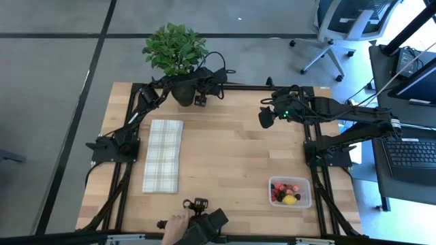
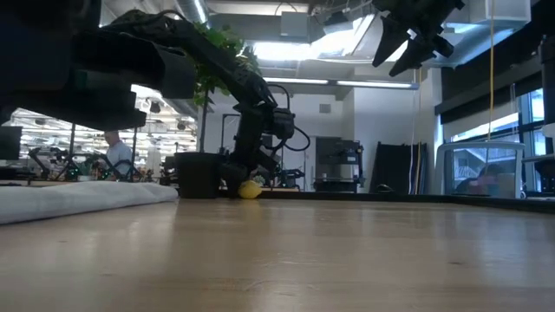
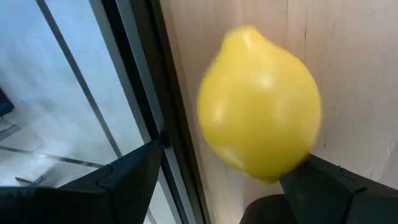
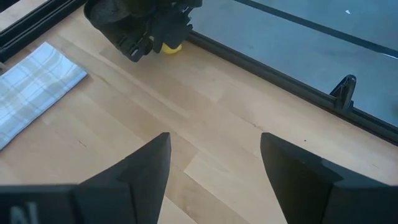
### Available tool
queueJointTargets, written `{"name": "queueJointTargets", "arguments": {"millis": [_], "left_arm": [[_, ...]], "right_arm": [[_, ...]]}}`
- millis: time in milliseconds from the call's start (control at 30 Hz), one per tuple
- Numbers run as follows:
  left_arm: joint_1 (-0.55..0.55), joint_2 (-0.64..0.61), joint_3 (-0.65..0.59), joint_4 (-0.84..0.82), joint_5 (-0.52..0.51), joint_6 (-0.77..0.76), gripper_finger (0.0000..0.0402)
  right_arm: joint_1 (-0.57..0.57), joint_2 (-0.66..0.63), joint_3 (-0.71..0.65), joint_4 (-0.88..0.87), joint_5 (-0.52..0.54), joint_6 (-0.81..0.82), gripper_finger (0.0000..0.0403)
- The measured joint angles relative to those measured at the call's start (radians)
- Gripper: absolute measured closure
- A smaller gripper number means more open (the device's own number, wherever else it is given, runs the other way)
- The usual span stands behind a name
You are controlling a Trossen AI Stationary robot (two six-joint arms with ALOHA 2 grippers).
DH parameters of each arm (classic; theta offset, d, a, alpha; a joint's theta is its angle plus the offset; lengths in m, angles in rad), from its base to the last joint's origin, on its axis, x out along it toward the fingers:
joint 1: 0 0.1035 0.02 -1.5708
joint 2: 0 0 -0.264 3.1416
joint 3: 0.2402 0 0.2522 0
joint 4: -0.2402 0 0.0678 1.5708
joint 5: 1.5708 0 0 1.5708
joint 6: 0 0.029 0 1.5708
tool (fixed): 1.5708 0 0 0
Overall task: Pick and placing Produce into tupperware
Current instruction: Put the yellow lemon into the transparent bin
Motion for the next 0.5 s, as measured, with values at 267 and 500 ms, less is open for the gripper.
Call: {"name": "queueJointTargets", "arguments": {"millis": [267,500], "left_arm": [[-0.001,0.0,0.0,0.008,0.025,0.031,0.0096],[-0.001,-0.001,0.0,0.018,0.058,0.045,0.0107]], "right_arm": [[0.0,0.0,0.0,0.0,0.0,0.0,0.0153],[0.0,0.0,0.0,0.0,0.0,0.0,0.0153]]}}
